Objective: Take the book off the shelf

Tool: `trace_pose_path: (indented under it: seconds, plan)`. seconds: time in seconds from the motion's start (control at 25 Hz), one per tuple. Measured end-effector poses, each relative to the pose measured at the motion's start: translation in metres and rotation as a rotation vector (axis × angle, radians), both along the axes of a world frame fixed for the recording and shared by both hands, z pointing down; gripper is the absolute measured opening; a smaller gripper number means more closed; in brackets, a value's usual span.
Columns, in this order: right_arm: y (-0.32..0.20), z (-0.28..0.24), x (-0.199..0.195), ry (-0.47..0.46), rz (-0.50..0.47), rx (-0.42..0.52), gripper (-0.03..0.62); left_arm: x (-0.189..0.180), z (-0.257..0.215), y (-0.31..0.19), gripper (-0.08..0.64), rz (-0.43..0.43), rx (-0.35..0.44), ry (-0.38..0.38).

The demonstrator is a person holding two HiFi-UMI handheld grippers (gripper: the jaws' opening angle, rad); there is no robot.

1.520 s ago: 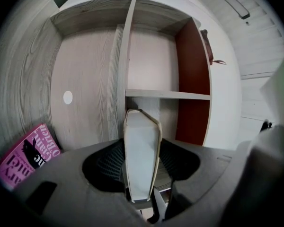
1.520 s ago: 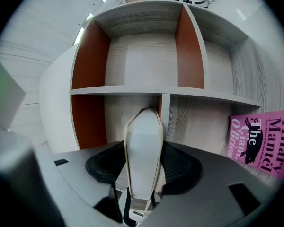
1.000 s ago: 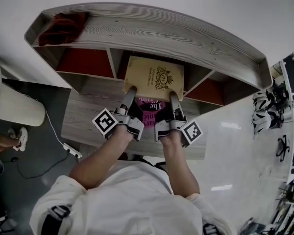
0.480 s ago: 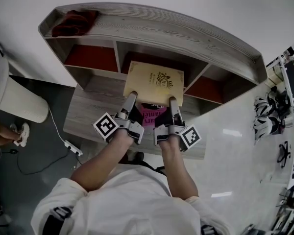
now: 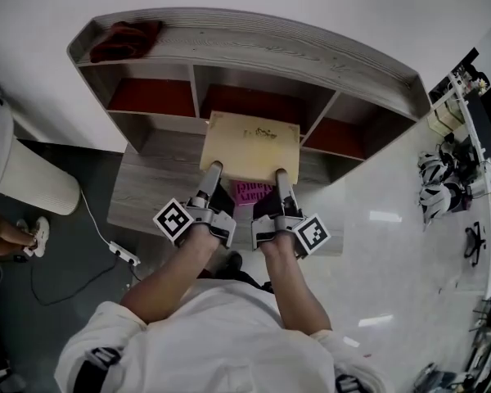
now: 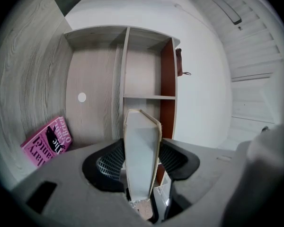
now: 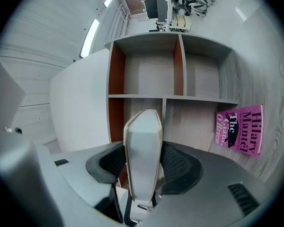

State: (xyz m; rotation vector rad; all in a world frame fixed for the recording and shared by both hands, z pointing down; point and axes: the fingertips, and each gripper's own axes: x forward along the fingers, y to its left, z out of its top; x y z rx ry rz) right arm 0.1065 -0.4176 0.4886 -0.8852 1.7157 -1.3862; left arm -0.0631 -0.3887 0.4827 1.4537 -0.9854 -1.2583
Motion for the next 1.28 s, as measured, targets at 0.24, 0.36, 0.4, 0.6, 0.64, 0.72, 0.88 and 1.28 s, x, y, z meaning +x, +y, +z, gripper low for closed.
trace_pose_path:
  seconds: [0.24, 0.36, 0.4, 0.6, 0.64, 0.72, 0.88, 1.28]
  plan:
    - [0.043, -0.008, -0.008, 0.008, 0.019, 0.024, 0.222, -0.009, -0.007, 0.037, 0.225, 0.018, 0.026, 0.013]
    - [0.063, -0.009, -0.012, 0.018, 0.025, 0.025, 0.222, -0.013, -0.006, 0.055, 0.225, 0.022, 0.027, 0.024]
    - [0.072, -0.01, -0.015, 0.019, 0.025, 0.026, 0.222, -0.016, -0.007, 0.064, 0.227, 0.022, 0.029, 0.029]
    - [0.12, -0.013, -0.023, 0.03, 0.028, 0.042, 0.222, -0.024, -0.009, 0.106, 0.225, 0.023, 0.054, 0.051]
    - [0.128, -0.014, -0.023, 0.031, 0.032, 0.045, 0.222, -0.024, -0.009, 0.114, 0.225, 0.024, 0.056, 0.053]
    - [0.144, -0.014, -0.022, 0.036, 0.044, 0.049, 0.222, -0.024, -0.007, 0.13, 0.225, 0.026, 0.055, 0.056]
    - [0.171, -0.011, -0.021, 0.044, 0.059, 0.043, 0.221, -0.024, -0.003, 0.157, 0.225, 0.031, 0.044, 0.068]
    - [0.207, -0.017, -0.011, 0.045, 0.055, 0.069, 0.221, -0.013, -0.007, 0.192, 0.225, 0.032, 0.067, 0.071]
